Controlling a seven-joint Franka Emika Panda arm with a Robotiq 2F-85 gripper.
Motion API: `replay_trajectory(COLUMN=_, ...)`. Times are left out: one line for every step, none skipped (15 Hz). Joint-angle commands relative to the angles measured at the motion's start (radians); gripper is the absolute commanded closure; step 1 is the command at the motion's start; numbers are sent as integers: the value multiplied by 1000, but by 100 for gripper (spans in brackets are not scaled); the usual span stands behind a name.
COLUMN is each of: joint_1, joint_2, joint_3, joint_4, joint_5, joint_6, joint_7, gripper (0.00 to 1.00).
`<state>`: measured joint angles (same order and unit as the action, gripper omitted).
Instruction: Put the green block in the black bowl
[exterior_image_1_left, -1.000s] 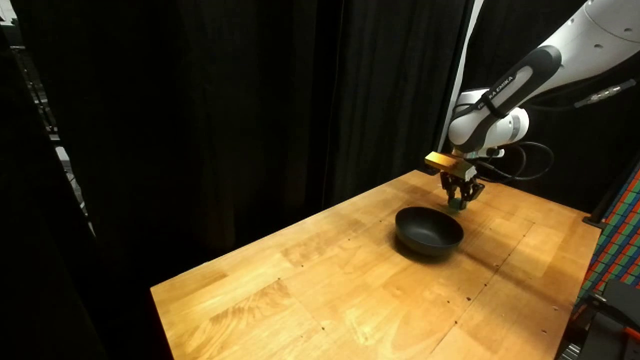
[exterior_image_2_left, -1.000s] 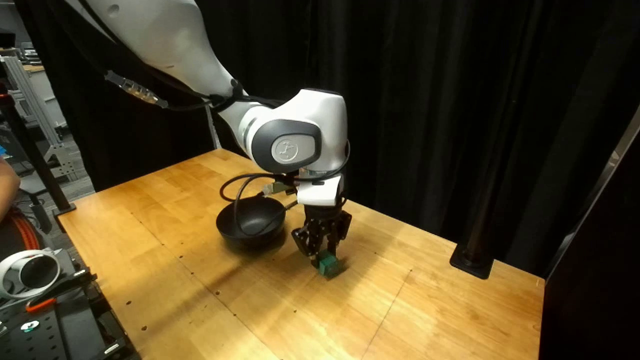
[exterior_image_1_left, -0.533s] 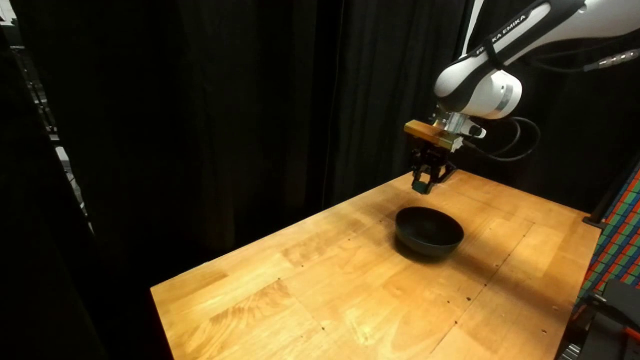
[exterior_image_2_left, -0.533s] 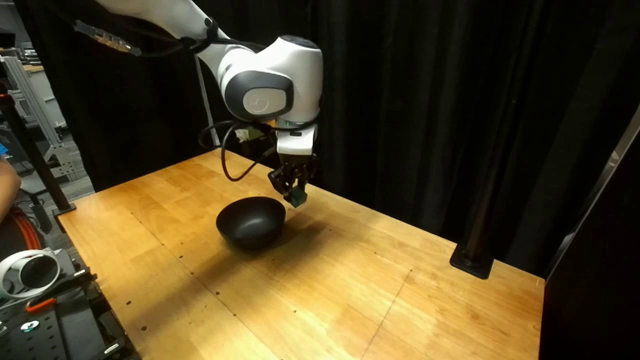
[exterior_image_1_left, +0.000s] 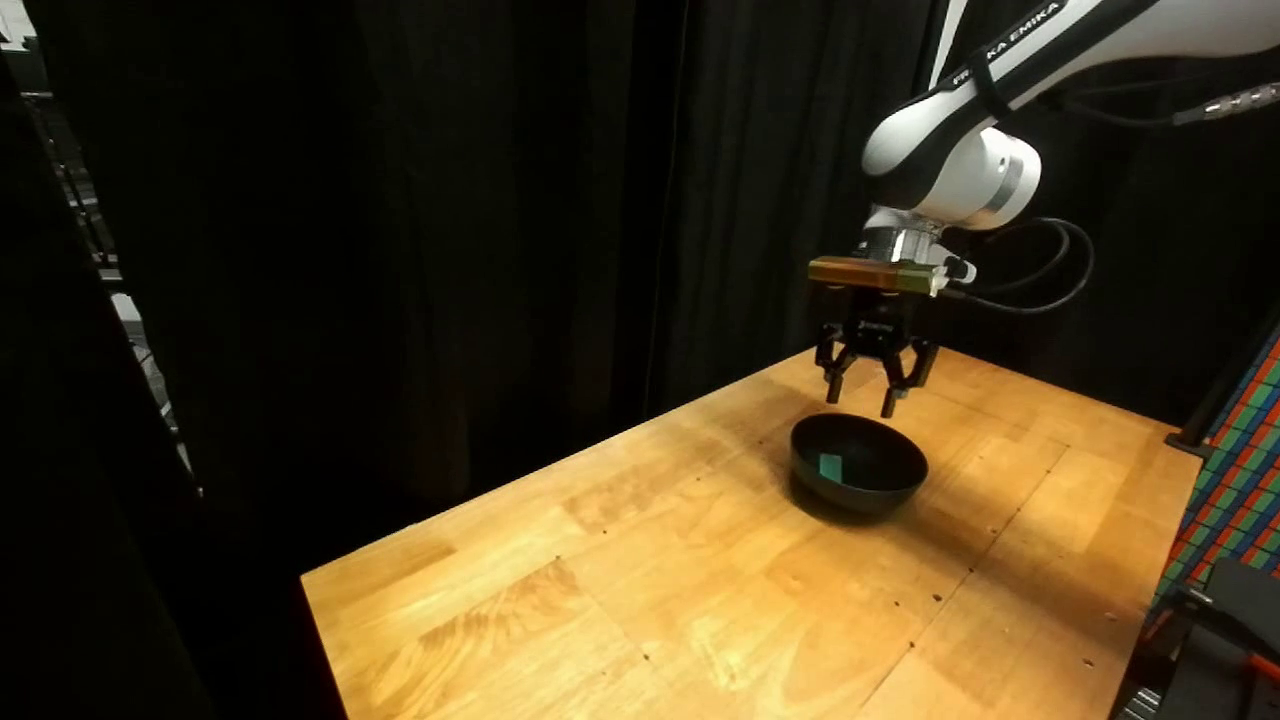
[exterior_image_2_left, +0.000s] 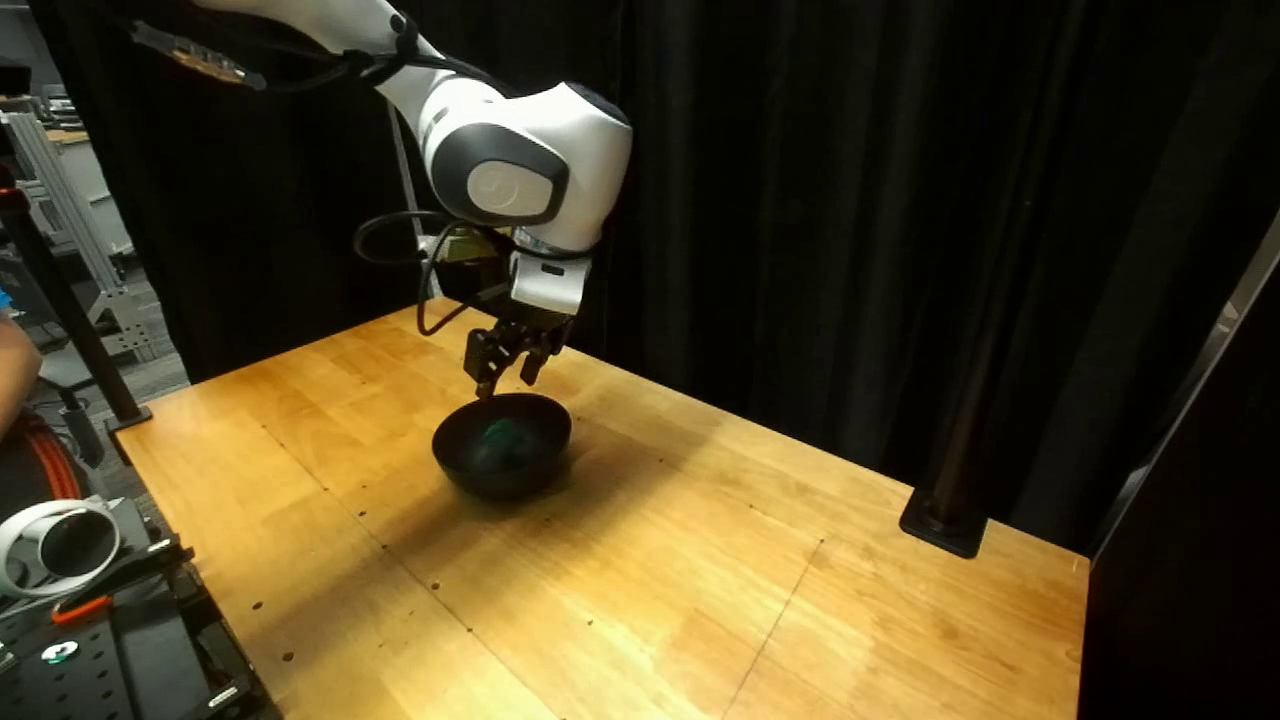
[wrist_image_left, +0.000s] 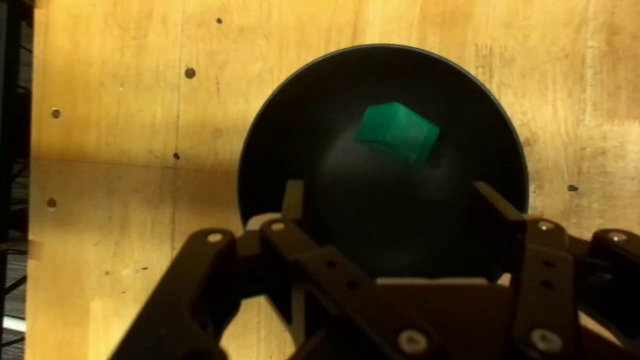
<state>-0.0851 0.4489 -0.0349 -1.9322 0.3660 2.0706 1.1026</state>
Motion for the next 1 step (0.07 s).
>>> replay_trajectory(joint_1=8, joint_2=-96, joint_3=-40, joint_4=-66, joint_5=-27, joint_6=-48, joint_7=-42, gripper=0)
